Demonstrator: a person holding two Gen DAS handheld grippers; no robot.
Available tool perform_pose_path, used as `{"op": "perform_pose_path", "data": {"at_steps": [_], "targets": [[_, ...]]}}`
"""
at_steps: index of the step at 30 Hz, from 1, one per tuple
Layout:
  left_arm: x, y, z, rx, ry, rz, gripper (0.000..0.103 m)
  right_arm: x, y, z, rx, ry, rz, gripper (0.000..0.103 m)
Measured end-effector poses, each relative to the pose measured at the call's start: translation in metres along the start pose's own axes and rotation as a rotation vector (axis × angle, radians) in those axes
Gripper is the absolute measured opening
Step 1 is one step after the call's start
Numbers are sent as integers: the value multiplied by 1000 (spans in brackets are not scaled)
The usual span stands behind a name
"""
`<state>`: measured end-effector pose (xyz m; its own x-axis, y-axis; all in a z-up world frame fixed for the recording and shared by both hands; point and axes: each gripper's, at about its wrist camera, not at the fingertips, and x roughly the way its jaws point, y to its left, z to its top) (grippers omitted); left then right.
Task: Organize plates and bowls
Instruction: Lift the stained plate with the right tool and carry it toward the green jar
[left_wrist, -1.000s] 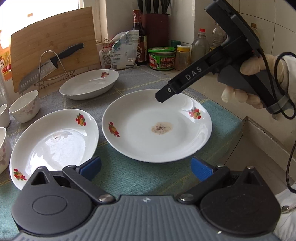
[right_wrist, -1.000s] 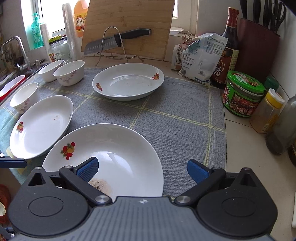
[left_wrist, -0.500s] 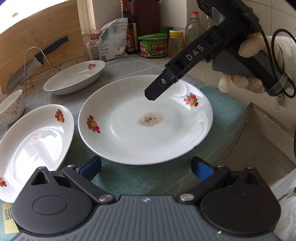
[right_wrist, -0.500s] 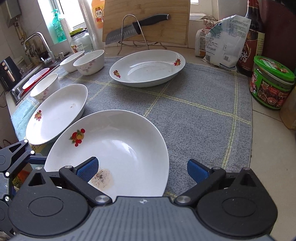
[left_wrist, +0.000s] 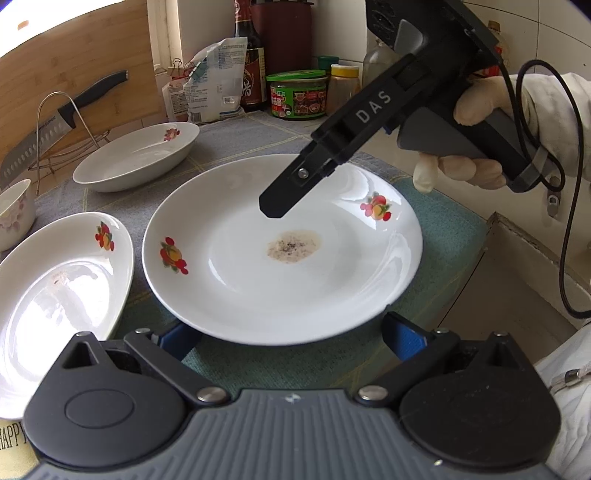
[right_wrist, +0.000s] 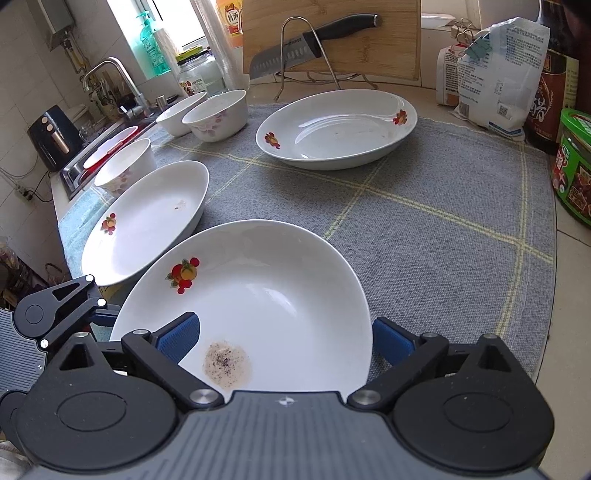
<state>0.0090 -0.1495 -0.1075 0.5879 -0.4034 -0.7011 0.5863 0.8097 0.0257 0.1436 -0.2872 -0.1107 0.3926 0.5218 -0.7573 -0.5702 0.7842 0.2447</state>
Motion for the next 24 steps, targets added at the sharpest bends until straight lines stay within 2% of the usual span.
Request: {"op": "perform_pose_path", "data": {"at_steps": [15, 24], "targets": [[3, 8, 7, -8, 12, 6, 101, 7, 4, 4, -35, 29, 26, 100], [4, 10, 12, -31, 19, -27, 101, 2, 3, 6, -27, 32, 16, 100]]}}
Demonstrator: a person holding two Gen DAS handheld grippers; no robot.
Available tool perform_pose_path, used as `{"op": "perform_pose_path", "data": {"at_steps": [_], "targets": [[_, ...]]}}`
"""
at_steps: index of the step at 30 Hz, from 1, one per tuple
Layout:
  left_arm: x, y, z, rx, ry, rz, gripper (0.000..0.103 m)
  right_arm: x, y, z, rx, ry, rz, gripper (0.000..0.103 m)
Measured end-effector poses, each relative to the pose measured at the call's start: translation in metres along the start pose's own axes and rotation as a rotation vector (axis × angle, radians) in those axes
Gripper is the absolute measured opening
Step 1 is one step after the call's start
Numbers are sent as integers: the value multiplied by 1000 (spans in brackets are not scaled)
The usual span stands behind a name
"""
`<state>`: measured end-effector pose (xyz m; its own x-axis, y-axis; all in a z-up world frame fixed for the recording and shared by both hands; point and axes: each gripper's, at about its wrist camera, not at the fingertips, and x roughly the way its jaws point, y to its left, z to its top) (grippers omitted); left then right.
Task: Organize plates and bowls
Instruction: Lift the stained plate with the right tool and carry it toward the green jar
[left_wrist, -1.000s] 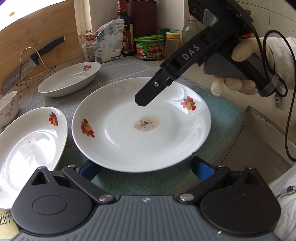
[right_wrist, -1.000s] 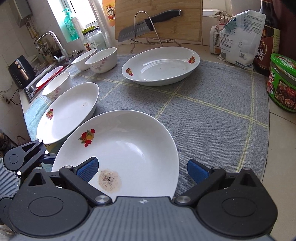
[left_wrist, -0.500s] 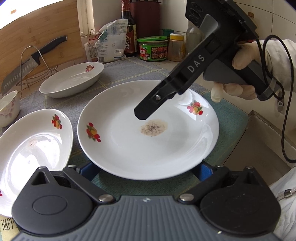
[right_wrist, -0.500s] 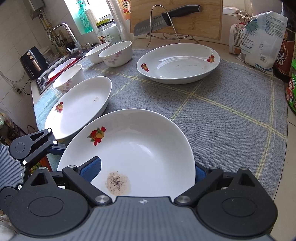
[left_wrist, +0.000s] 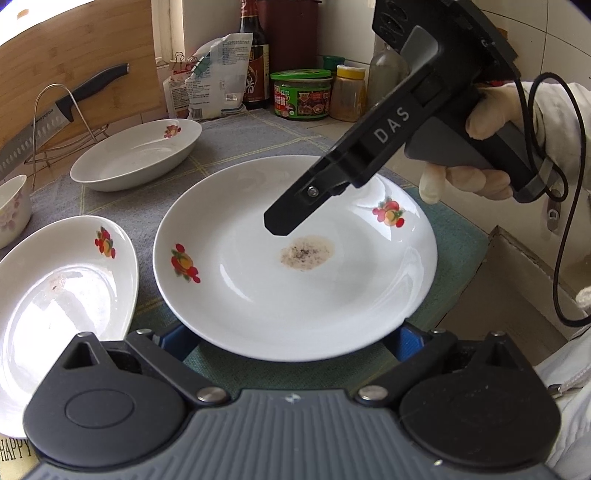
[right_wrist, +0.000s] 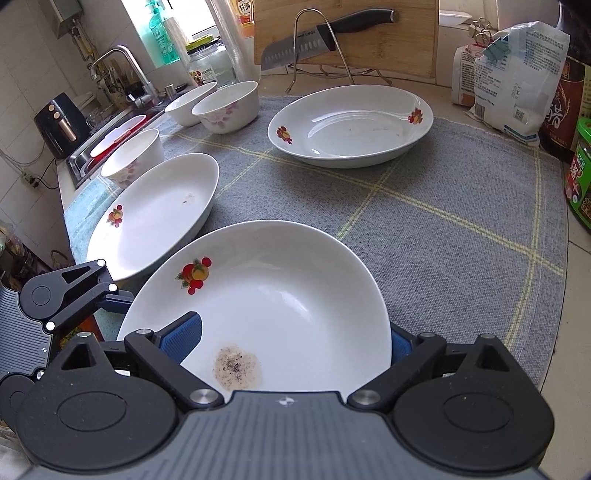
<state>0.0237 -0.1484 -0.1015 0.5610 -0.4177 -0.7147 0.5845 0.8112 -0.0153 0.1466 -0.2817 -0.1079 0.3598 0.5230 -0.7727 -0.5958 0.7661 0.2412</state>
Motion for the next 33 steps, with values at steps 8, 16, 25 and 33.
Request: {"op": "perform_pose_path", "data": {"at_steps": [8, 16, 25, 33], "targets": [[5, -3, 17, 35, -11, -9, 101, -15, -9, 2, 5, -29, -29, 101], [25, -5, 43, 68, -28, -26, 101, -31, -35, 9, 19, -66, -70, 101], [57, 3, 74, 109, -25, -35, 101, -36, -75, 19, 45, -95, -105, 101], [82, 12, 95, 126, -15, -31, 101, -30, -106, 28, 66, -109, -126, 101]]}}
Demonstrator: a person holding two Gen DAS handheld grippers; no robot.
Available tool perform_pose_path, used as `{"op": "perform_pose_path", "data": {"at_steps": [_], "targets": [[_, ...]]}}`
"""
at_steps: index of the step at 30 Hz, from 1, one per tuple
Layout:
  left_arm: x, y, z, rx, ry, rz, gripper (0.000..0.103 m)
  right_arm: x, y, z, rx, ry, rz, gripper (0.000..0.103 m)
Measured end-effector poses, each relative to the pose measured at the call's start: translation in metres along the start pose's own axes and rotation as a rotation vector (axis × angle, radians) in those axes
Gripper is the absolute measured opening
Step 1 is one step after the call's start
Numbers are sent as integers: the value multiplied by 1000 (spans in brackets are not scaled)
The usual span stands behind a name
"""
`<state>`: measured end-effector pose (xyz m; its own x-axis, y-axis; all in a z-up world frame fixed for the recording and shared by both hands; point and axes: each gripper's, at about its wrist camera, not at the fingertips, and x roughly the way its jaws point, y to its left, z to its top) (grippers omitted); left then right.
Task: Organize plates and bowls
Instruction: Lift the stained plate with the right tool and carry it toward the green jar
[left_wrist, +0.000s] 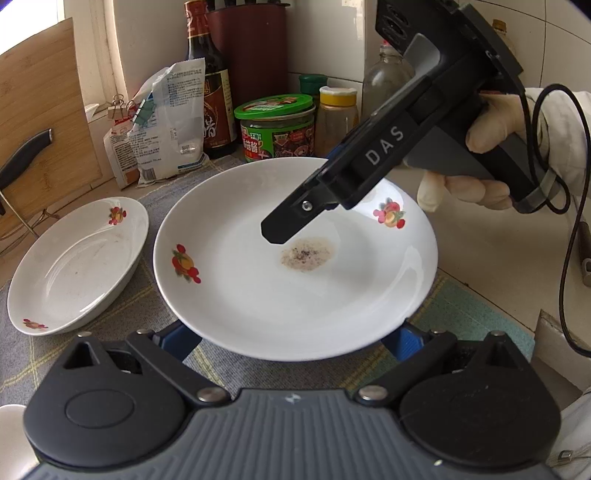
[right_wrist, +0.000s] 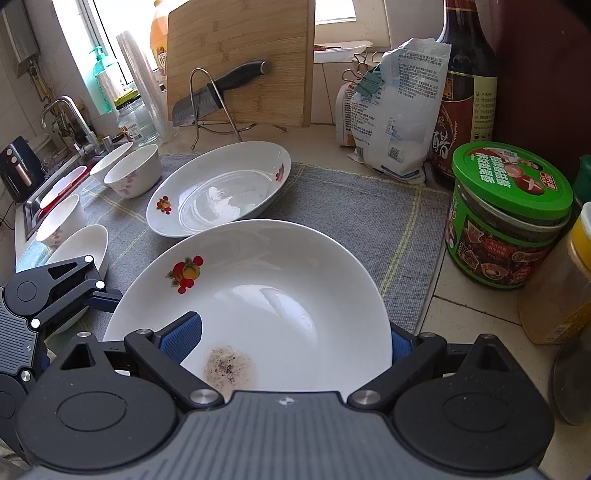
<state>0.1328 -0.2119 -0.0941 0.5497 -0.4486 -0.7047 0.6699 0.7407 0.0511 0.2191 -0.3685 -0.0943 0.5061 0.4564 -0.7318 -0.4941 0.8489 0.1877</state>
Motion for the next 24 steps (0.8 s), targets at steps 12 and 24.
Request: {"op": "perform_pose_path", "data": {"at_steps": [12, 24], "targets": [[25, 8, 9, -1, 21, 6, 101, 15, -22, 6, 8, 2, -28, 100], [37, 13, 12, -31, 23, 18, 101, 26, -30, 9, 19, 3, -71, 100]]}}
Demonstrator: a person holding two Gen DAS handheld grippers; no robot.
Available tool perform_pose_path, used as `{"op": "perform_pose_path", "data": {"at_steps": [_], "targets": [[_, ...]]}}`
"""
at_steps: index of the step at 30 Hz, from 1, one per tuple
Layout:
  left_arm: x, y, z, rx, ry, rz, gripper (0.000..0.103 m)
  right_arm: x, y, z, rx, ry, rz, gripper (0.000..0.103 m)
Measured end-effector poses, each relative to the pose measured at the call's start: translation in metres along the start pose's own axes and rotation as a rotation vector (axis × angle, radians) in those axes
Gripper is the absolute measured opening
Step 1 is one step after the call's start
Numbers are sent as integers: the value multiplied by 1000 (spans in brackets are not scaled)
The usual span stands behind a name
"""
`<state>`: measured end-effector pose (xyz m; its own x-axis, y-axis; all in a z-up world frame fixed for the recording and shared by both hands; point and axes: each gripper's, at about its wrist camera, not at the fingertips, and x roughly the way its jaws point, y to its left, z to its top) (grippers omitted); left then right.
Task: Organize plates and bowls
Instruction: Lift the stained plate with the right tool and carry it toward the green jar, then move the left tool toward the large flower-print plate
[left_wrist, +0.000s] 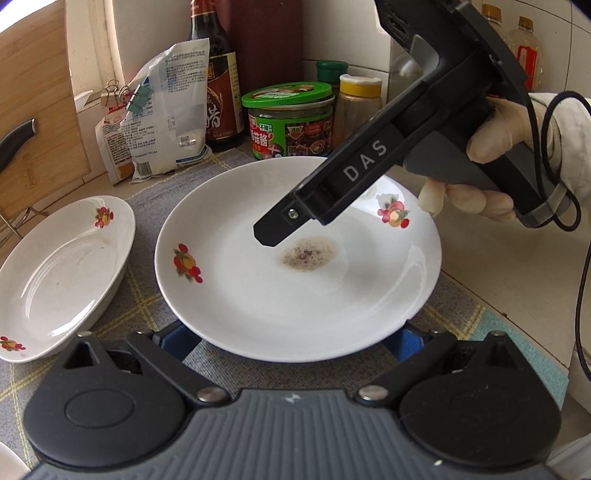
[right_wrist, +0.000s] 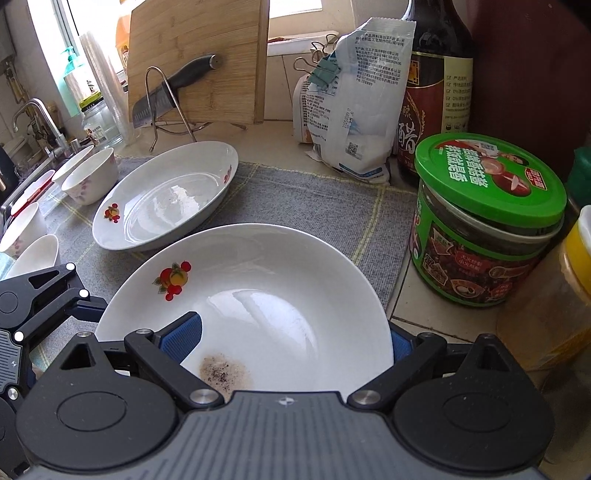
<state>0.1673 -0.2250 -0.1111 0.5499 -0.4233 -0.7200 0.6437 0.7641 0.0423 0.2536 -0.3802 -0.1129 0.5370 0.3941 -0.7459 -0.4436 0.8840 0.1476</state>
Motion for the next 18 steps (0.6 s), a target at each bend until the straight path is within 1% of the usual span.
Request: {"op": "perform_pose_path", "data": {"at_steps": [7, 12, 15, 18], "targets": [[3, 3, -1, -13, 5, -1, 101, 2, 1, 0, -2, 2, -17, 101], [1, 2, -2, -3, 6, 0, 101, 2, 4, 0, -6, -1, -33, 103], [-2, -2, -3, 8, -2, 18, 101, 0, 8, 1, -18, -5, -56, 103], [-8, -6, -6, 3, -5, 12, 102, -2, 11, 1, -27, -12, -79, 103]]}}
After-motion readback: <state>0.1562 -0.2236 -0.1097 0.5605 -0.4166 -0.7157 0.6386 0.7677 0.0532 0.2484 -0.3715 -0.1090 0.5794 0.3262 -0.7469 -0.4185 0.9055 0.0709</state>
